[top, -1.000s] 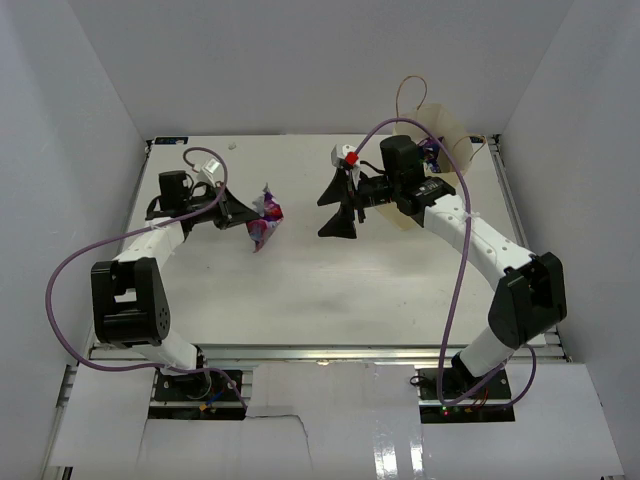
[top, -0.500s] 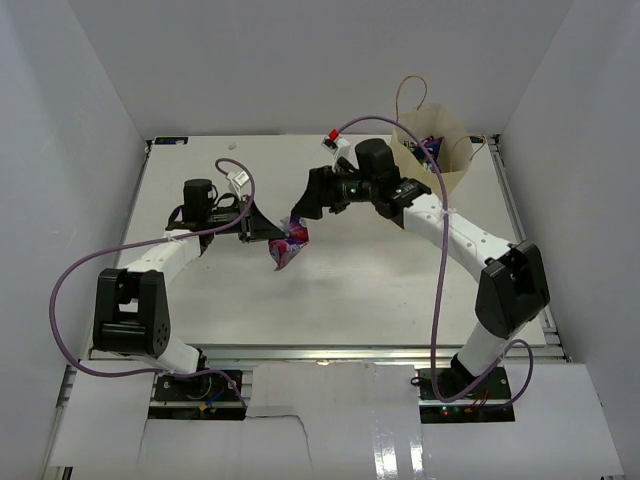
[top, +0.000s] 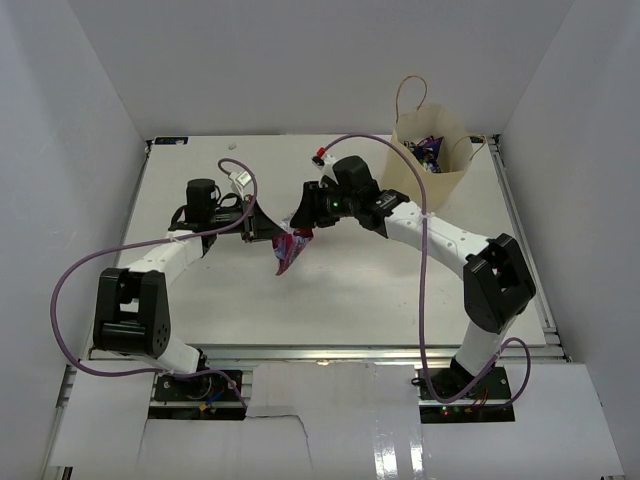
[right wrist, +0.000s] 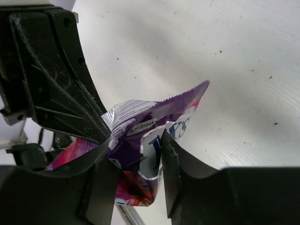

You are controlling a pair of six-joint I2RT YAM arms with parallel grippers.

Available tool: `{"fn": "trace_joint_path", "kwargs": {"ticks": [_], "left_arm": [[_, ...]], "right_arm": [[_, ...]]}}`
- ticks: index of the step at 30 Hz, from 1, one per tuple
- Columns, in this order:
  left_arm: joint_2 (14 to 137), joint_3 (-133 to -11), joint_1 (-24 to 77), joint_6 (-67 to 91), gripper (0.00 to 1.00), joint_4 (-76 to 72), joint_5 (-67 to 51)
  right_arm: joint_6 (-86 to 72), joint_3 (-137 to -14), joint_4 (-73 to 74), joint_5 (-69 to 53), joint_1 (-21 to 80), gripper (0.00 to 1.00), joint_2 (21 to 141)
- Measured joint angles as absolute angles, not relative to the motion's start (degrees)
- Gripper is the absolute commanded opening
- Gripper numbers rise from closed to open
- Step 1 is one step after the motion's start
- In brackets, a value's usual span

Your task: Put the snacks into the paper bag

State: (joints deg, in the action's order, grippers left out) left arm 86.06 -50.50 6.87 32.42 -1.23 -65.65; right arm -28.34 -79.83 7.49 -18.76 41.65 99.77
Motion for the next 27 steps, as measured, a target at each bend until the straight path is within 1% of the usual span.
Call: {"fn": "trace_joint_path", "kwargs": {"ticks": [2,3,4,6,7,10,13,15,16,19,21,24,27], "left_arm": [[86.04,-50.11,6.87,32.80,0.03,-1.52,-65.17],[86.04,-50.04,6.90,32.97,0.06,-1.69,-65.08],[86.00,-49.93,6.94,33.06,0.18,-1.78,-64.95],[85.78,-49.60,6.90,33.54,0.34,-2.07,-64.86],[85.52,-49.56,6.85,33.80,0.47,-2.02,-64.90],[83.88,-49.65,6.98,33.26,0.68,-1.78,-65.58],[81.32,-50.81,6.98,31.53,0.72,-0.43,-65.47],[79.66,-52.38,6.94,30.44,0.72,0.32,-65.10],[78.65,-53.28,6.92,29.85,0.75,0.51,-64.84],[75.75,-55.51,6.87,28.27,0.75,1.04,-63.18],[74.13,-56.10,6.85,27.29,0.75,1.34,-61.67],[72.60,-56.10,6.83,25.87,0.75,2.61,-58.70],[72.05,-55.53,6.81,25.26,0.81,3.42,-55.64]], "right_arm": [[-27.92,-79.92,7.25,-18.87,41.67,0.23,100.36],[-27.81,-79.94,7.11,-19.27,41.67,0.13,100.57],[-27.62,-80.03,6.98,-19.70,41.67,0.09,100.66],[-26.48,-80.18,6.74,-20.51,41.76,0.08,100.66],[-25.89,-80.25,6.61,-21.04,41.76,0.08,100.66],[-22.00,-80.53,6.46,-22.90,41.32,0.08,100.66],[-16.71,-82.17,6.42,-26.39,40.21,0.08,100.64],[-12.43,-84.20,6.44,-30.96,38.13,0.08,100.64],[-10.46,-85.36,6.46,-33.47,36.73,0.08,100.62],[-4.95,-90.28,6.42,-41.85,30.52,0.08,100.57],[-2.26,-93.73,6.15,-44.91,25.89,0.08,100.42],[0.78,-97.23,6.31,-45.10,19.66,0.08,98.70],[3.79,-99.83,7.35,-40.58,14.68,0.08,95.70]]}}
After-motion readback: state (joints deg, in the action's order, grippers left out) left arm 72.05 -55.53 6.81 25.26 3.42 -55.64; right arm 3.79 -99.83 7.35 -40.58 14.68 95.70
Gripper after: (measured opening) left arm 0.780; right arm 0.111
